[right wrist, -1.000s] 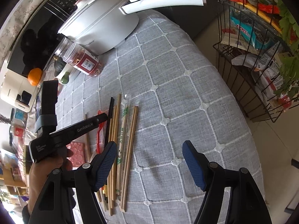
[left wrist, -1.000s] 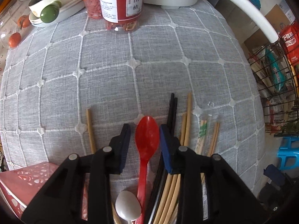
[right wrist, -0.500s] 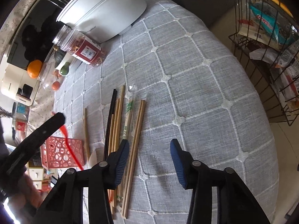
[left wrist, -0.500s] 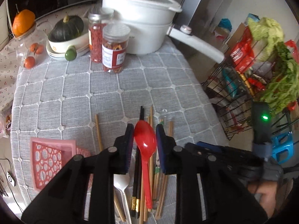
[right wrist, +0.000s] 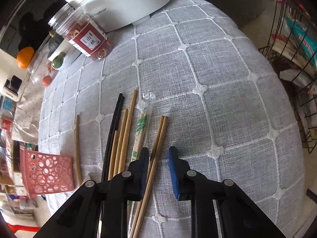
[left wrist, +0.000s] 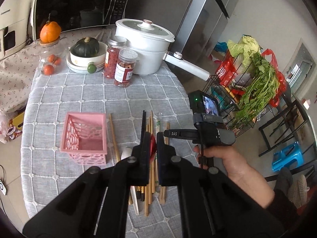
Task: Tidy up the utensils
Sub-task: 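Lift the red spoon with the left gripper and drop it into the pink basket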
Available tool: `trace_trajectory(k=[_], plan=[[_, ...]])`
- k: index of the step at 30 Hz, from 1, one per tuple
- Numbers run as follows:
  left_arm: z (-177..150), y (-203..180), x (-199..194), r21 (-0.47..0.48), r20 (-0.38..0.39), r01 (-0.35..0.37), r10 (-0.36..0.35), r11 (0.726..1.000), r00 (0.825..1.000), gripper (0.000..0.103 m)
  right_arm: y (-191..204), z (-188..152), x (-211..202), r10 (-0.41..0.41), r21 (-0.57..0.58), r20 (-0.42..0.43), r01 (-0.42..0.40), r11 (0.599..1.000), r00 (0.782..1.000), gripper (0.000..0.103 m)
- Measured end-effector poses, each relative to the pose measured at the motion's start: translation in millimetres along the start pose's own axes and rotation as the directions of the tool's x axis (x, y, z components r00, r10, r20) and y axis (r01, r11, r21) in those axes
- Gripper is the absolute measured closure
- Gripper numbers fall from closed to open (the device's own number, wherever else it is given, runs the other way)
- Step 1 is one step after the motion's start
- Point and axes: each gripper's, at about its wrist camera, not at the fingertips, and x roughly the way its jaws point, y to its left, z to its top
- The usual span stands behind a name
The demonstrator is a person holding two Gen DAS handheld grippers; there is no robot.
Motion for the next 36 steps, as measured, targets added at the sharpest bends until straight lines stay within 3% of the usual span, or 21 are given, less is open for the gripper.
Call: trace_trajectory(k=[2, 5, 10, 15, 23, 27, 30, 34, 36], plan=[[-2, 4, -3, -0.009, 0.003, 0.009, -0.009, 1.0, 1.0, 0.097, 13, -3, 1, -0.08, -0.062, 0.013, 0.081, 0.995, 0.997, 0.092], [-6, 5, -16, 0.0, 0.034, -0.004, 0.004, 1.0, 0.999, 0.097, 20, -6, 0, -0.117, -0.089, 0.017, 0.118, 0.989, 0.993, 0.096], [-9, 11, -32, 0.0, 0.072, -0.007, 0.007, 1.0, 0.997, 0.097, 7, -9, -11, -0.047, -0.033, 0.015, 0.047, 0.998, 0.999, 0.098], [-10, 9, -55, 0.013, 0.132, 0.002, -0.004, 1.0, 0.991, 0.097, 0, -17, -50, 0.003, -0.022, 0.1, -0.001, 1.0, 0.995, 0.098], [-8, 11, -94, 0.017, 0.269, 0.01, -0.014, 1.0, 0.963, 0.097, 7, -40, -126, 0.083, -0.073, 0.274, -0.065, 0.995, 0.958, 0.098], [-5, 16, -117, 0.014, 0.371, -0.004, -0.002, 1.0, 0.929, 0.097, 25, -50, -158, 0.129, -0.111, 0.365, -0.095, 0.989, 0.922, 0.098], [-1, 25, -126, 0.001, 0.44, -0.019, 0.016, 1.0, 0.898, 0.097, 38, -59, -185, 0.158, -0.15, 0.449, -0.1, 0.984, 0.879, 0.098], [6, 40, -123, -0.03, 0.491, -0.038, 0.048, 0.999, 0.87, 0.097, 62, -66, -221, 0.219, -0.206, 0.556, -0.122, 0.971, 0.802, 0.098], [12, 48, -118, -0.045, 0.489, -0.034, 0.052, 0.998, 0.871, 0.097, 74, -70, -238, 0.245, -0.229, 0.603, -0.13, 0.965, 0.759, 0.098]])
